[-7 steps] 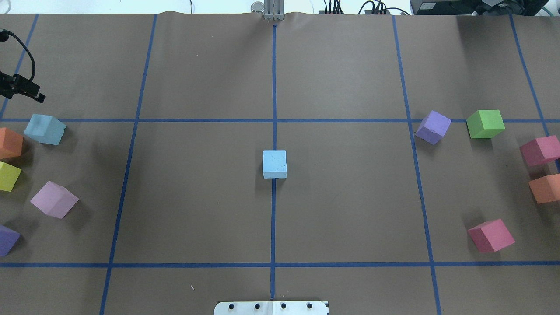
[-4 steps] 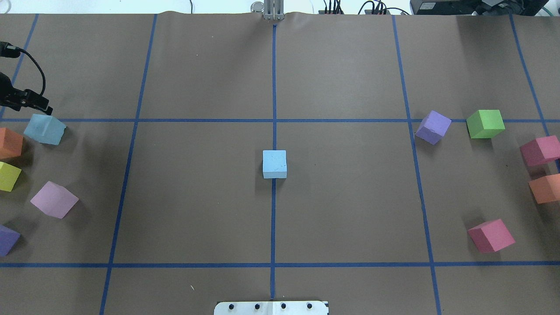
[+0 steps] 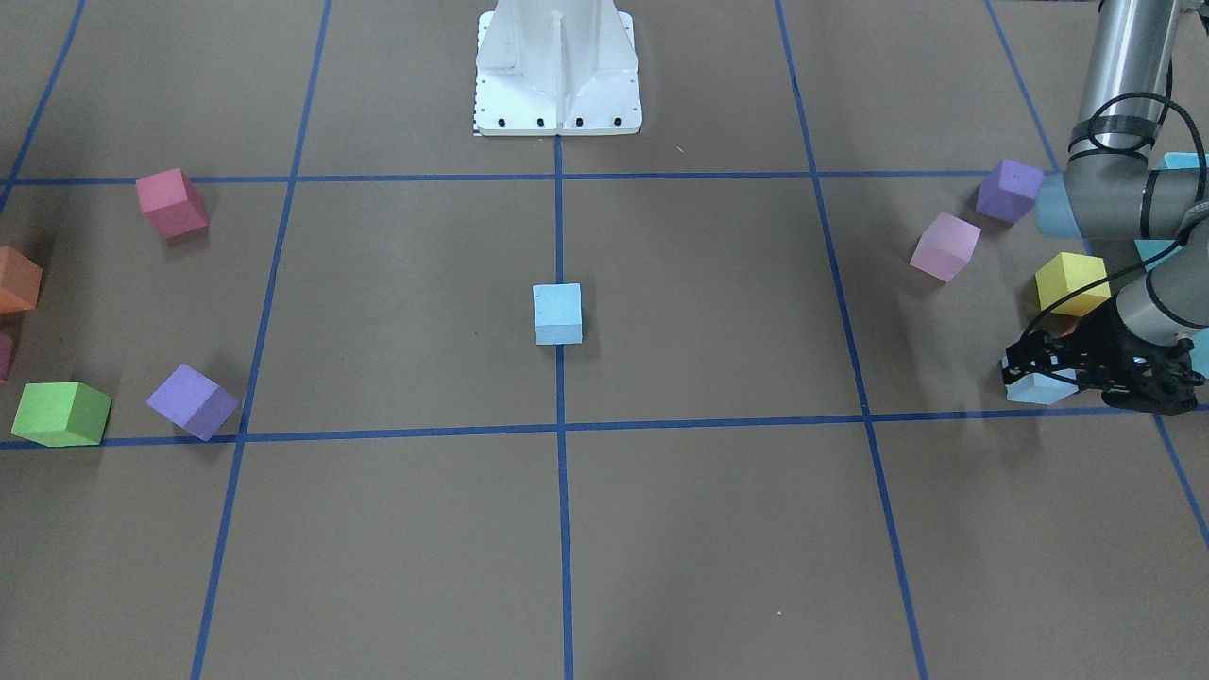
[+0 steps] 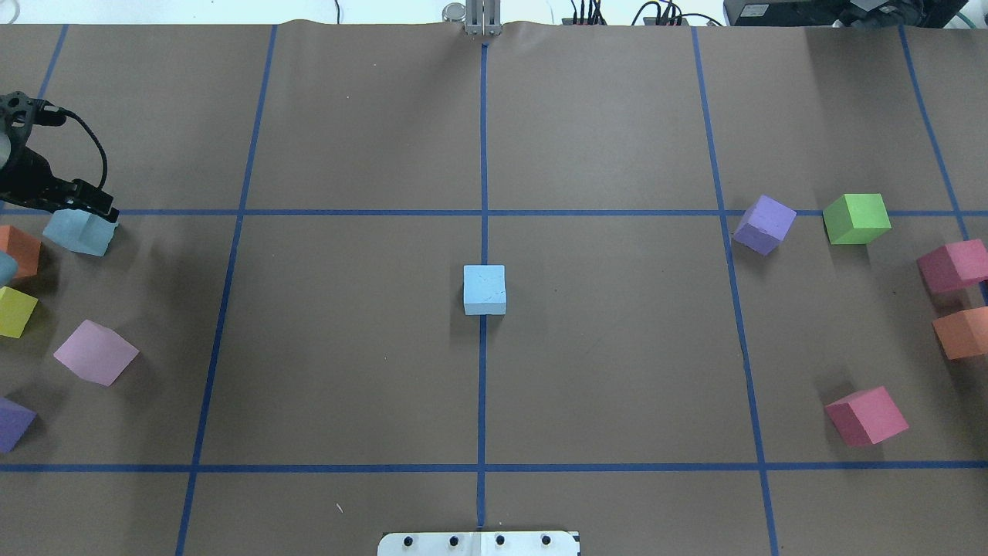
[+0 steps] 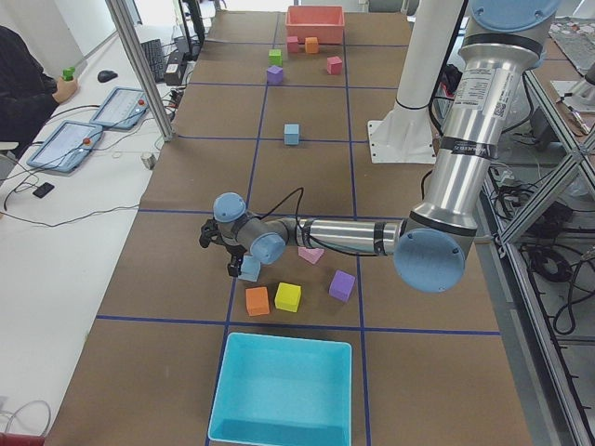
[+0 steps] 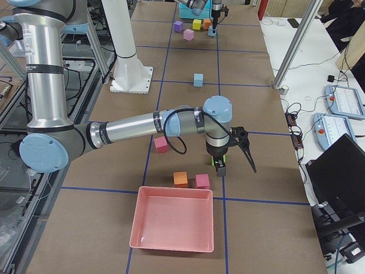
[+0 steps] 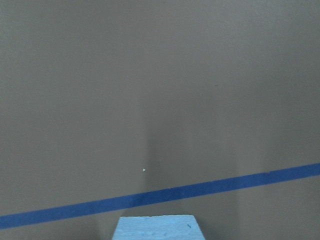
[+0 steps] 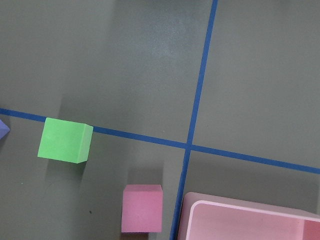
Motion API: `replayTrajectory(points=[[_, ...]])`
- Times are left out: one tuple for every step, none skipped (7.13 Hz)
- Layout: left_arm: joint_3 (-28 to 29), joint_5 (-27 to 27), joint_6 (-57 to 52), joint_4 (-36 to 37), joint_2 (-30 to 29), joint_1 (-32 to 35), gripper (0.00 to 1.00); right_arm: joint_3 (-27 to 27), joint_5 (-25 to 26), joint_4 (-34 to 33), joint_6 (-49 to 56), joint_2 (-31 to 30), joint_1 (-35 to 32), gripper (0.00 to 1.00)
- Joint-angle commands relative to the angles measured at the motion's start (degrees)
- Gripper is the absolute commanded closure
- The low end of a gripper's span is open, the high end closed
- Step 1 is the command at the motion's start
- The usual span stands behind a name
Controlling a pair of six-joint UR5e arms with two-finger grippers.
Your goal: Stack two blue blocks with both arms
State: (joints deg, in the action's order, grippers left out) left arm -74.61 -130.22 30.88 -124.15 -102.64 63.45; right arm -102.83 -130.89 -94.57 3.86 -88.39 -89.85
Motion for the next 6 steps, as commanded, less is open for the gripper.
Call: replayTrajectory(points=[[0.2,1.8,0.5,-0.7,0.9,-1.0,0.02,-0.1,-0.1,0.0,0.1,0.0,0.0,0.0],[0.1,2.6,0.5,-0.7,0.9,-1.1,0.02,-0.1,-0.1,-0.1,0.1,0.1,0.0,0.0],[-0.1,2.9,0.5,-0.7,1.6,-1.1,0.02,-0.1,0.0,-0.1,0.1,0.1,0.0,0.0],[-0.2,3.0,0.5,-0.7,2.1,-1.1,0.02,-0.1,0.0,-0.1,0.0,0.3,0.0,0.0],[-0.2,3.0,0.3,-0.7,2.1,-1.2,0.11,-0.2,-0.1,-0.2,0.0,0.4,0.0,0.0],[-0.1,3.0,0.4,-0.7,2.1,-2.1,0.22,-0.1,0.0,-0.2,0.0,0.5,0.0,0.0]])
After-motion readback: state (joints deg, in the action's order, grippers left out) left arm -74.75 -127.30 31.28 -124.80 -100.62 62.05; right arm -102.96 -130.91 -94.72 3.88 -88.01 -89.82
